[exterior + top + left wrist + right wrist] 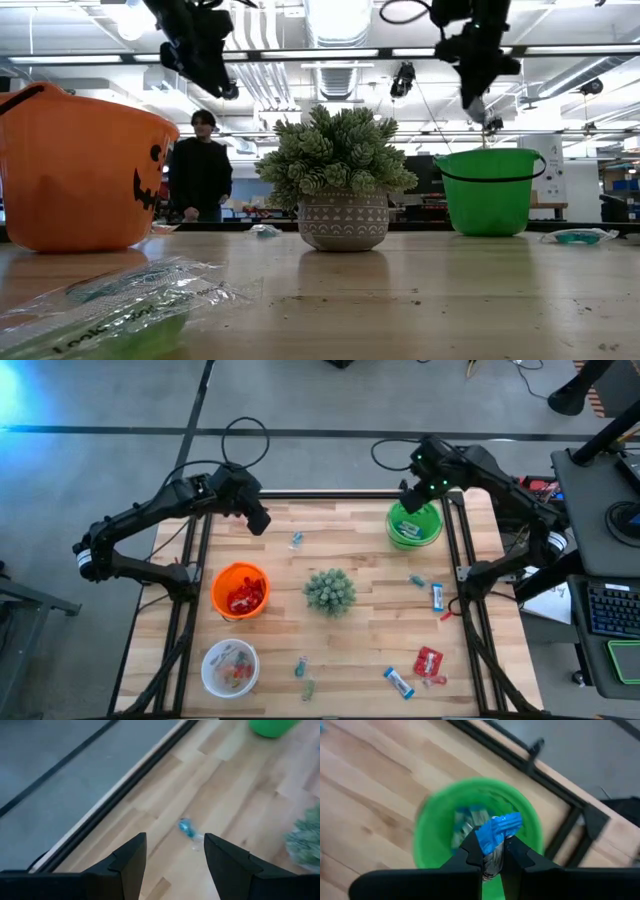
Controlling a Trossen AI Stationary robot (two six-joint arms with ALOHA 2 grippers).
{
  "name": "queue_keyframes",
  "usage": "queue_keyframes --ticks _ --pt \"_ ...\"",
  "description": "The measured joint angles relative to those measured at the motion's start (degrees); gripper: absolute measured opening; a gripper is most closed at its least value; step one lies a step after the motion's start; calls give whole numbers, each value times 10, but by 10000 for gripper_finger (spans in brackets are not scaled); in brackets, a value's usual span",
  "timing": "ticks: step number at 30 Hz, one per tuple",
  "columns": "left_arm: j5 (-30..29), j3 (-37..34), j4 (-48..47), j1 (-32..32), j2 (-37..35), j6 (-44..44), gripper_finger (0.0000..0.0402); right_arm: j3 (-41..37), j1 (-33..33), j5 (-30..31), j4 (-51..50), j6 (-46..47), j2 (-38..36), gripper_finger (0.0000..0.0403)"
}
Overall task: Sort candy
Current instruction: Put the white chocolate into the green bucket
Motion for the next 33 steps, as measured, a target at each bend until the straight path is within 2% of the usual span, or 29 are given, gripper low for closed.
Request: queue_keyframes --ticks 4,13,16,24,33 --pt "-27 0 0 0 0 -6 181 0 -25 0 -32 -25 8 24" --pt "-102 0 2 8 0 -9 181 -21 -48 -21 -25 -55 21 26" --pt "-104 0 2 12 0 -16 181 -53 -49 -51 -15 -54 23 27" --pt "-103 0 -6 11 0 -16 181 -120 -48 -52 23 -43 23 28" --pt "-103 0 -7 11 0 -13 181 -132 -47 -52 42 -19 23 29"
